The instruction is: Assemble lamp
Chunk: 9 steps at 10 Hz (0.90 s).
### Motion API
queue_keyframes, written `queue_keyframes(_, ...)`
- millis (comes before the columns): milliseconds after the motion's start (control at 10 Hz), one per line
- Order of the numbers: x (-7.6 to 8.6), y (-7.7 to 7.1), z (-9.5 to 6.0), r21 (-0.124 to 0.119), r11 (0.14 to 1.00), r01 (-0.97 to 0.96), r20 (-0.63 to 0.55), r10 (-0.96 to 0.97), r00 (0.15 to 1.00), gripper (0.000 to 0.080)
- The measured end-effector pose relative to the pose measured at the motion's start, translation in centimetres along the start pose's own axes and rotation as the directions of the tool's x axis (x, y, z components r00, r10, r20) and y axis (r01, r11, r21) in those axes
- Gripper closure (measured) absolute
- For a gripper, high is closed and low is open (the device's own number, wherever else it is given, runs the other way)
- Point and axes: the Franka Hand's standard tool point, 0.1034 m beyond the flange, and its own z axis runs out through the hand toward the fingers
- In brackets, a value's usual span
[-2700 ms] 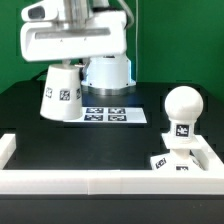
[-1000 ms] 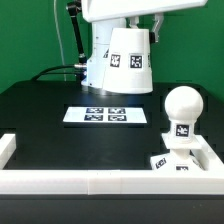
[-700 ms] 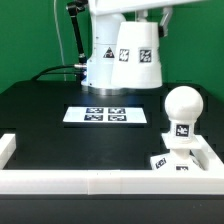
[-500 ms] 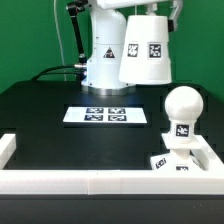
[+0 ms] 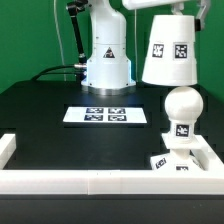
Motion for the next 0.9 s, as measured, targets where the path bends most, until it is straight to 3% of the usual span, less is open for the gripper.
queue_keyframes(400, 2.5, -0.1, 3.2, -0.01, 1.0, 0.01, -0.002, -0.01, 1.0, 0.0755)
queue_keyframes(900, 2.2, 0.2, 6.8, -0.026, 1.0, 0.014, -0.015, -0.015, 1.0, 0.0755)
